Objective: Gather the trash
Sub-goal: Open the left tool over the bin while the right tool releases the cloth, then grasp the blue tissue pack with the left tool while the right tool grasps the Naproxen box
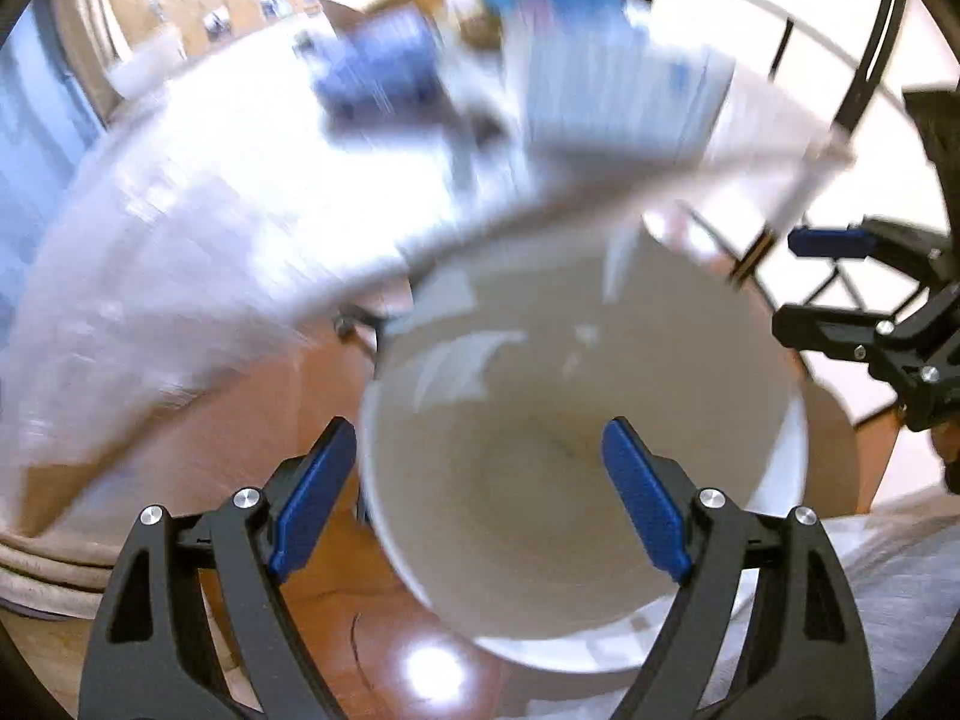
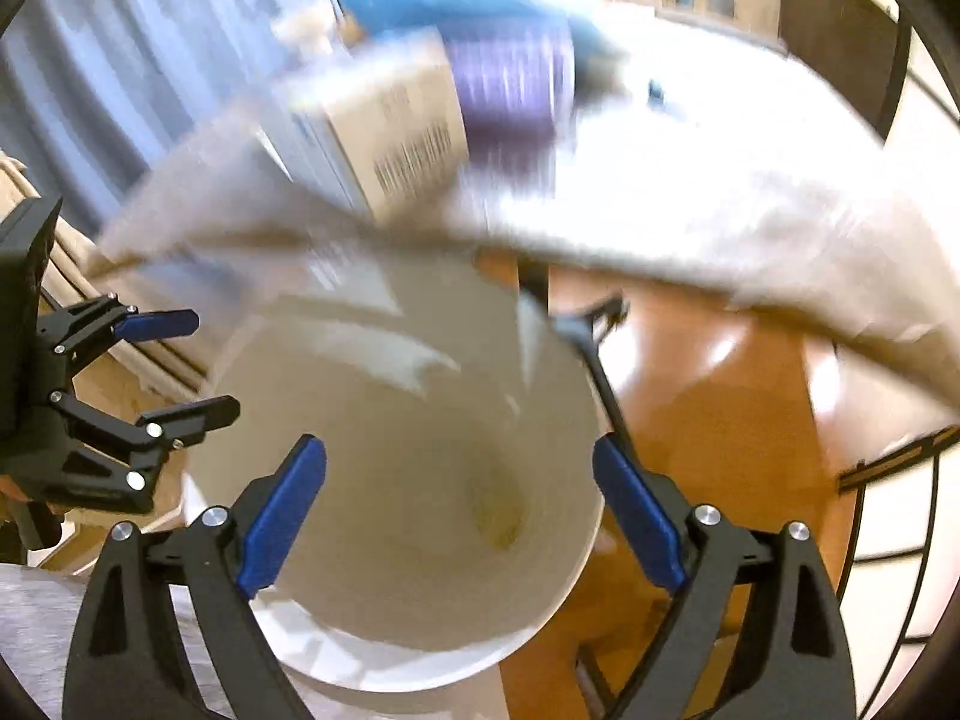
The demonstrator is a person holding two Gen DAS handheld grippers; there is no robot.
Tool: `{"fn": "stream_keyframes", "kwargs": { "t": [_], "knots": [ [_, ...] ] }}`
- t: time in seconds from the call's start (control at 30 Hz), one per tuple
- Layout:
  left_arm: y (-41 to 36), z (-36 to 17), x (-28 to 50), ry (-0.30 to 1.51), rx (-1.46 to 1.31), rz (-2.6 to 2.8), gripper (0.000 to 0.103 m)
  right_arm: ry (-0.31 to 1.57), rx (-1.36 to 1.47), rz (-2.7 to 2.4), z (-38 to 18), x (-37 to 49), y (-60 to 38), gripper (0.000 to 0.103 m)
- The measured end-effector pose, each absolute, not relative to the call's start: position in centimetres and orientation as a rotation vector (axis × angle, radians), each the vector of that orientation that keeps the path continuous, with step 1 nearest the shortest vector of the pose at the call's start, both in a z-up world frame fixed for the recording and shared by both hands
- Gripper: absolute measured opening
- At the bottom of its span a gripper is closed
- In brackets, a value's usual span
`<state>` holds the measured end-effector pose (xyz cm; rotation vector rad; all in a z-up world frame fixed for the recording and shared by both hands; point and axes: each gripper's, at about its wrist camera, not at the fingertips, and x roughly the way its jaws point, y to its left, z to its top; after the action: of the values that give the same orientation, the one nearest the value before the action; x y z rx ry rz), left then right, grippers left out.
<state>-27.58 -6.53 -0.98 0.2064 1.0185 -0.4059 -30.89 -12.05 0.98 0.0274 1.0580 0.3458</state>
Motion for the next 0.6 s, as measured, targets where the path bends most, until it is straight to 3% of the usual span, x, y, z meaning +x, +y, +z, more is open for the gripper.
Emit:
{"fn": "stream_keyframes", "kwargs": {
  "t": [0.03, 0.13, 0.3, 0.6],
  "knots": [
    [-5.9, 0.4, -27.7, 0.986, 0.180, -0.411, 0.086, 1.016, 0.016, 0.347, 2.2, -31.0, -12.0, 0.094],
    [-3.9, 5.0, -27.5, 0.857, 0.102, -0.403, 0.102, 0.936, -0.025, 0.351, 4.4, -30.4, -11.5, 0.096],
    [-2.4, 7.9, -23.9, 0.781, 0.074, -0.331, 0.102, 0.878, -0.076, 0.380, 5.4, -28.4, -10.1, 0.096],
    [-3.1, 5.0, -15.1, 0.881, 0.020, -0.366, 0.102, 0.873, -0.117, 0.444, 4.1, -25.3, -7.3, 0.094]
  ]
}}
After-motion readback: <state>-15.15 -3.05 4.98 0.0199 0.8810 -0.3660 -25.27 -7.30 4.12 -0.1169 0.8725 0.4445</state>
